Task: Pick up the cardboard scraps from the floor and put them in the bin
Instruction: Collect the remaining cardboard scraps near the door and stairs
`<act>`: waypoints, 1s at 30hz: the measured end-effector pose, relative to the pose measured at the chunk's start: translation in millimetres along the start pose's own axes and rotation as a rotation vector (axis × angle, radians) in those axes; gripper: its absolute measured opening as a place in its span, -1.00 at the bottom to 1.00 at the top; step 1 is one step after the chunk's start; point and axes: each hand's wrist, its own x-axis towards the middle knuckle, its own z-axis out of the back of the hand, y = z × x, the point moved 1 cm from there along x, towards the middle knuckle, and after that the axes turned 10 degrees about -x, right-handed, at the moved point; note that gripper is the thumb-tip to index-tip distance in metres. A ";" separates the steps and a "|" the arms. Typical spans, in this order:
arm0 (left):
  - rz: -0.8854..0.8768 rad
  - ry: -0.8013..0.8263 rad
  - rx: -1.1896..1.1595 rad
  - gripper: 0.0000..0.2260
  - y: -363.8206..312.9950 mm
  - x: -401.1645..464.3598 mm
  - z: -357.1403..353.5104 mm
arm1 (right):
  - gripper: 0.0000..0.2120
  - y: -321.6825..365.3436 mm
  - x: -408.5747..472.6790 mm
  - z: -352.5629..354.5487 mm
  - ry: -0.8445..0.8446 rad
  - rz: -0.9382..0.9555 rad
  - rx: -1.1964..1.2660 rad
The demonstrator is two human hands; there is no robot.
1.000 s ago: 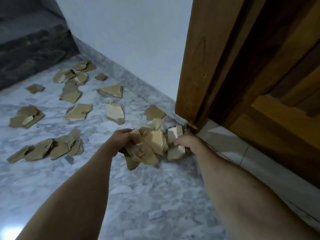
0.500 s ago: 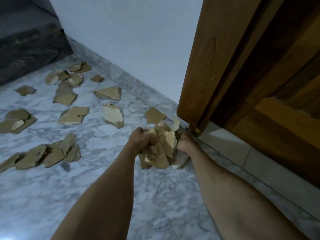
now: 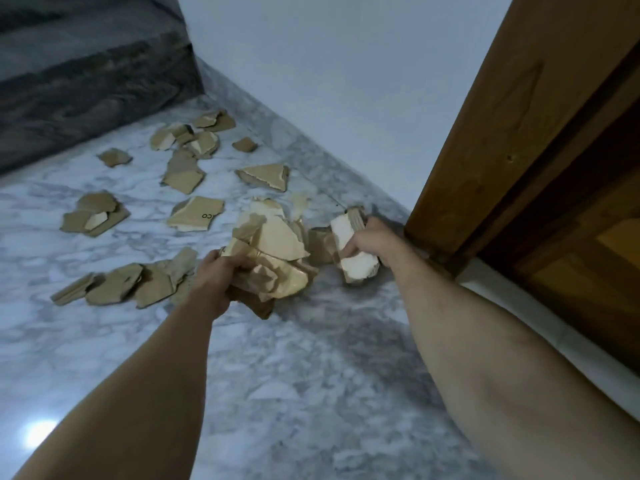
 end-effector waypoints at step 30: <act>0.083 -0.362 0.223 -0.88 -35.7 25.1 117.8 | -0.48 63.3 21.1 -49.7 0.117 0.006 0.033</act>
